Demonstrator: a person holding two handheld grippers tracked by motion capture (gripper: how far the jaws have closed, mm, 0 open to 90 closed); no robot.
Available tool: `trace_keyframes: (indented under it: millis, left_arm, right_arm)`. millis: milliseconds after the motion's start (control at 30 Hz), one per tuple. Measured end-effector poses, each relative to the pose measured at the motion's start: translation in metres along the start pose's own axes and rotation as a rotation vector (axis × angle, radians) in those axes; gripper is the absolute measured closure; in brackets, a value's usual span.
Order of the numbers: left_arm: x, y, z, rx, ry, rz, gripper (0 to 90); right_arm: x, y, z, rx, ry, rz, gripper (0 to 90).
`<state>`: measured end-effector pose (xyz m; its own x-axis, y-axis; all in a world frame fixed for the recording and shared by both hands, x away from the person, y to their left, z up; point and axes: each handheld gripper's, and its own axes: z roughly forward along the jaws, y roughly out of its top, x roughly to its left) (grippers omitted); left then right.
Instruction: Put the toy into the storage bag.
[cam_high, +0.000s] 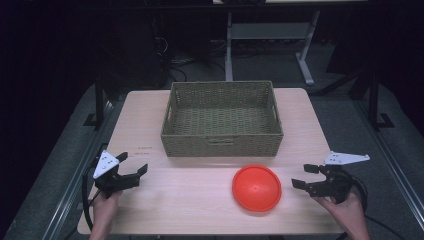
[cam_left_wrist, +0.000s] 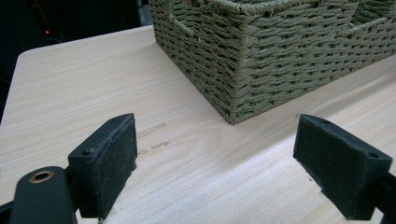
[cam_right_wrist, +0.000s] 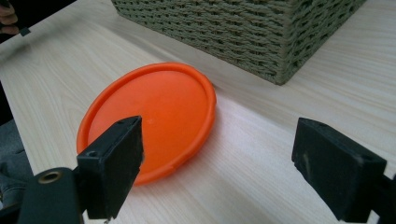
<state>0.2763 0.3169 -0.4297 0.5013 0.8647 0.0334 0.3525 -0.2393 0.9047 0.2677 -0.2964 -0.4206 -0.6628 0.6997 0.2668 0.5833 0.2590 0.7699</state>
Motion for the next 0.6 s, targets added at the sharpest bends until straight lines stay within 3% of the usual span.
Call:
trace_keyframes:
  millis: [200,233,600]
  left_arm:
    - [-0.001,0.000,0.000,-0.002,0.002,0.002,13.0]
    - [-0.001,0.000,0.000,-0.002,0.007,0.002,13.0]
    - [0.000,0.000,0.000,0.003,0.009,0.009,13.0]
  right_arm:
    - [0.001,0.011,0.008,0.033,0.009,0.007,14.0]
    - [-0.001,0.014,0.013,0.067,0.031,0.021,14.0]
    - [0.002,0.027,0.039,0.179,0.072,0.021,15.3]
